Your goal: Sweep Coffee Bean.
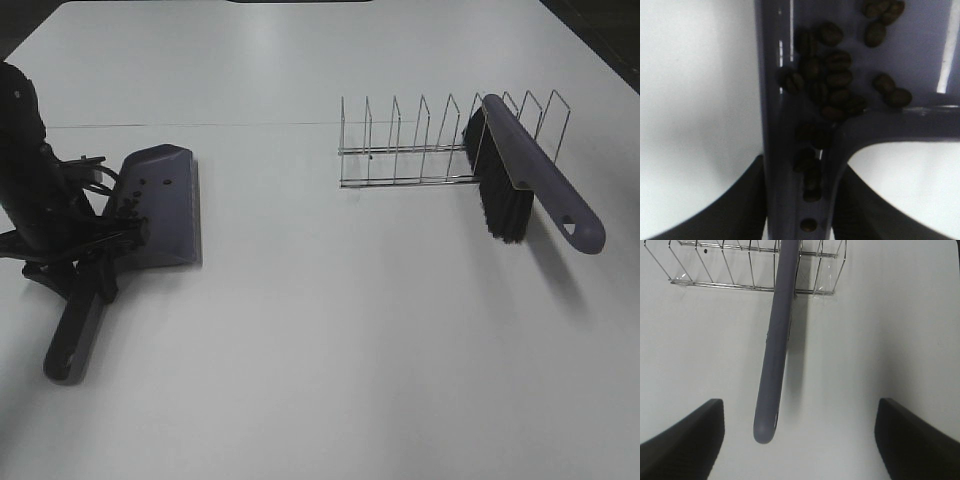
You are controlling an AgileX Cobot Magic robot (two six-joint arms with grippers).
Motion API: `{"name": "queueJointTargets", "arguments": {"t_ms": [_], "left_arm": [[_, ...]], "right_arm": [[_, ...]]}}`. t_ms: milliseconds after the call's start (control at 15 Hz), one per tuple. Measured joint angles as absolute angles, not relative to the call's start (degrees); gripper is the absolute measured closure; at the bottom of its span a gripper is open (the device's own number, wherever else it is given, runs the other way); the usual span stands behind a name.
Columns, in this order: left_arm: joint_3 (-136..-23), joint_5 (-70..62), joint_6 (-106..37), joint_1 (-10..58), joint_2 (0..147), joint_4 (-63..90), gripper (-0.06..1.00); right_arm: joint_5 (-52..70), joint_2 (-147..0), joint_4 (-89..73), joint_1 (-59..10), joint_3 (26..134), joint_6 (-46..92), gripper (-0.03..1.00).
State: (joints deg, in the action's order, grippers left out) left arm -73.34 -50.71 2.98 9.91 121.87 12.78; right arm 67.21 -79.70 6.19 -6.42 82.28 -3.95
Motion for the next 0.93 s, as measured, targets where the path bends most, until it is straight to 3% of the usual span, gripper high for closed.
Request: {"name": "queueJointTargets", "arguments": {"t_ms": [200, 400, 533, 933], "left_arm": [[-73.34, -50.36, 2.98, 9.91, 121.87, 12.89, 0.58], [-73.63, -50.13, 3.21, 9.91, 121.75, 13.06, 0.19], [-73.74, -50.88, 3.21, 9.91, 121.7, 12.78, 0.06], [-73.34, -58.38, 3.72, 9.91, 120.72, 9.05, 0.04]], "right_arm": [[64.11, -71.45, 6.02, -6.42, 71.85, -3.95, 0.24], [63.2, -63.66, 5.5, -6.42, 61.48, -3.95, 0.24], [63.08, -55.98, 4.07, -6.42, 52.71, -3.95, 0.24], [63.48, -34.21, 3.67, -6.42, 37.01, -3.95, 0.24]]}}
